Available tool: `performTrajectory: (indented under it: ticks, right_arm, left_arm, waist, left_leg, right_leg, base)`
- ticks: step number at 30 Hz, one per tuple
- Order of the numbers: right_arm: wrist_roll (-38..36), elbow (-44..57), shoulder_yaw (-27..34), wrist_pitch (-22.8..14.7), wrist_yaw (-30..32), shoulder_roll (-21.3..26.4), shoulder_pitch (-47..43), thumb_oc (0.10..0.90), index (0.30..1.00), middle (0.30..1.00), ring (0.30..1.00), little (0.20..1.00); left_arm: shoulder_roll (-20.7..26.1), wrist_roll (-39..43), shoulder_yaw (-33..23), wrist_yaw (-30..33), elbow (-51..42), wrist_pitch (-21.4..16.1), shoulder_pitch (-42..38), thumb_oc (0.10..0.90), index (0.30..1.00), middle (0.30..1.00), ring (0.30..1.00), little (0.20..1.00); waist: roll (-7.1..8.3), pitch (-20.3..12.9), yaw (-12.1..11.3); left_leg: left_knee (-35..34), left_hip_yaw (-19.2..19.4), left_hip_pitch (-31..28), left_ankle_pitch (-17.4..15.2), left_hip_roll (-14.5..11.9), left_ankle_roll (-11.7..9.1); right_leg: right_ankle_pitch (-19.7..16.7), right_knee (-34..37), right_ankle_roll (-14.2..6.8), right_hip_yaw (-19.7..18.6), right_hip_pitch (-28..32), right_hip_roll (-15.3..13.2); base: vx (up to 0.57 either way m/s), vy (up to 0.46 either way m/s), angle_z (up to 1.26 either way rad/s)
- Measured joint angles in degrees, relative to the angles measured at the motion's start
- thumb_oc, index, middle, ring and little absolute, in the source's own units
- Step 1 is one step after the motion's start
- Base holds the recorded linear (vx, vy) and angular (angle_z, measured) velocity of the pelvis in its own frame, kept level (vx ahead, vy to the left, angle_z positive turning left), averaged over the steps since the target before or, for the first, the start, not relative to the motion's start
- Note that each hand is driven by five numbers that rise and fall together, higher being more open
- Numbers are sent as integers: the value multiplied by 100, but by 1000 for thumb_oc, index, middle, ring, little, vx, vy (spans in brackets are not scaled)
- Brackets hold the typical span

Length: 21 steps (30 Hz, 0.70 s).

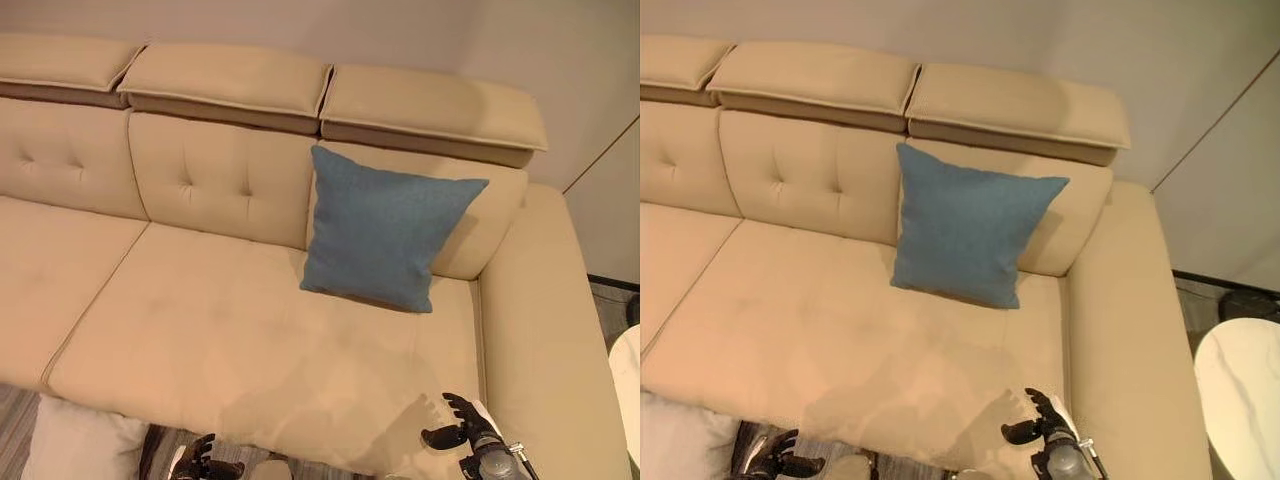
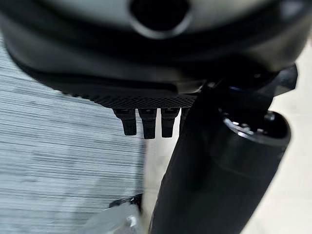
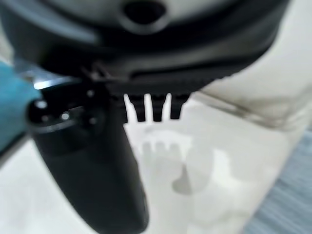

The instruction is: Pick up all the scattered cushions and arrange them neatly on the sofa.

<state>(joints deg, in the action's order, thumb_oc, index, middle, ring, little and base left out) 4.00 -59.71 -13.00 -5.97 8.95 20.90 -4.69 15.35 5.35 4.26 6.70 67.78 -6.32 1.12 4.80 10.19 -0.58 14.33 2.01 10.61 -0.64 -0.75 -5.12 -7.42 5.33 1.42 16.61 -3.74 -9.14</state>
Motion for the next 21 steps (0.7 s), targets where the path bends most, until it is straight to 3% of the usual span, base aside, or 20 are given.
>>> performTrajectory:
  ticks: [2, 5, 6, 8, 10, 13, 14, 15, 16, 17, 18, 19, 21]
  right_arm:
    - [37, -6, 36, 20, 9, 132, 168, 800, 900, 900, 900, 900]
    - [40, -49, 204, 55, 10, 189, 355, 800, 900, 900, 900, 900]
    - [44, -63, 230, 127, 6, 120, 335, 800, 900, 900, 900, 900]
    - [55, -86, 221, 154, -1, -95, 218, 800, 900, 900, 900, 900]
    - [99, -189, 215, 152, -4, -271, 153, 800, 900, 900, 900, 900]
    - [180, -305, 195, 163, -4, -475, 74, 800, 900, 900, 900, 900]
    - [179, -359, 197, 157, 2, -522, 29, 800, 900, 900, 900, 900]
    - [177, -516, 209, 157, 13, -567, -52, 800, 900, 900, 900, 900]
    - [175, -532, 204, 213, -3, -576, -76, 800, 900, 900, 900, 900]
    - [151, -630, 232, 239, 5, -575, -84, 800, 900, 900, 900, 900]
    - [145, -699, 216, 268, -5, -572, -37, 800, 900, 900, 900, 900]
    - [136, -735, 215, 272, -12, -592, -45, 800, 900, 900, 900, 900]
    - [54, -731, 220, 242, 5, -581, -68, 800, 900, 900, 900, 900]
  left_arm:
    - [-160, -65, -7, 17, 125, 32, 78, 800, 900, 900, 900, 900]
    - [-328, -92, 47, 8, 72, 24, -47, 800, 900, 900, 900, 900]
    - [-319, -93, 146, 20, -89, 19, -101, 800, 900, 900, 900, 900]
    - [-255, -96, 256, 22, -194, -29, -239, 800, 900, 900, 900, 900]
    - [-236, -115, 363, 24, -116, -16, -391, 800, 900, 900, 900, 900]
    - [-127, -122, 401, 34, -84, -16, -414, 800, 900, 900, 900, 900]
    - [-70, -121, 403, 50, -60, -14, -360, 800, 900, 900, 900, 900]
    - [-26, -122, 398, 77, -34, 13, -424, 800, 900, 900, 900, 900]
    - [20, -122, 387, 115, -86, 25, -436, 800, 900, 900, 900, 900]
    - [15, -132, 321, 153, -25, 27, -416, 800, 900, 900, 900, 900]
    - [14, -161, 324, 152, -55, 35, -417, 800, 900, 900, 900, 900]
    - [68, -202, 324, 162, -43, 29, -363, 800, 900, 900, 900, 900]
    - [149, -215, 286, 176, 60, 43, -304, 800, 900, 900, 900, 900]
  waist:
    - [-158, -89, 180]
    - [-464, -270, 443]
    - [-517, -317, 456]
    - [-287, -251, 442]
    - [-72, -198, 470]
    - [81, -122, 408]
    - [93, -103, 384]
    - [80, -82, 437]
    - [5, 58, 351]
    - [-170, 160, 169]
    - [-260, 142, 133]
    - [-280, 142, 66]
    - [-268, 137, -17]
  left_leg:
    - [489, 107, -549, -558, 4, 17]
    - [-224, 389, -971, -681, 0, 111]
    - [-710, 406, -1079, -595, 101, 258]
    - [-1240, 269, -1141, -380, 298, 523]
    - [-1260, 202, -1069, -275, 484, 642]
    - [-1236, 170, -965, -177, 611, 774]
    - [-1218, 123, -848, -107, 634, 820]
    - [-1153, 11, -779, -97, 618, 833]
    - [-1195, -97, -744, -9, 545, 834]
    - [-1281, -394, -718, 156, 450, 829]
    - [-1305, -588, -749, 213, 368, 769]
    - [-1316, -745, -728, 278, 336, 740]
    - [-1316, -1056, -626, 367, 298, 609]
  right_leg:
    - [8, 19, -58, 73, 164, -44]
    - [-53, -240, -256, 379, -64, -110]
    - [-113, -453, -361, 397, -297, -140]
    - [-170, -631, -547, 313, -605, -354]
    - [-174, -611, -803, 178, -682, -520]
    - [-22, -623, -1213, -29, -741, -603]
    - [6, -679, -1271, -297, -755, -579]
    - [162, -878, -1443, -815, -874, -420]
    - [342, -1084, -1420, -1179, -897, -218]
    - [865, -1997, -1238, -1470, -885, 103]
    - [1233, -2303, -1104, -1622, -803, 300]
    - [1425, -2252, -1087, -1634, -543, 431]
    - [1741, -1938, -835, -1870, -205, 617]
  base:
    - [-169, 95, 23]
    - [-231, 138, 54]
    - [-247, 133, 41]
    - [-186, 64, 14]
    - [-188, 30, 22]
    - [-336, 18, 15]
    - [-279, 0, 38]
    - [-293, -43, 54]
    - [-362, -86, 87]
    - [-297, -108, 94]
    - [-151, -129, 107]
    - [-142, -129, 92]
    - [-137, -157, 78]
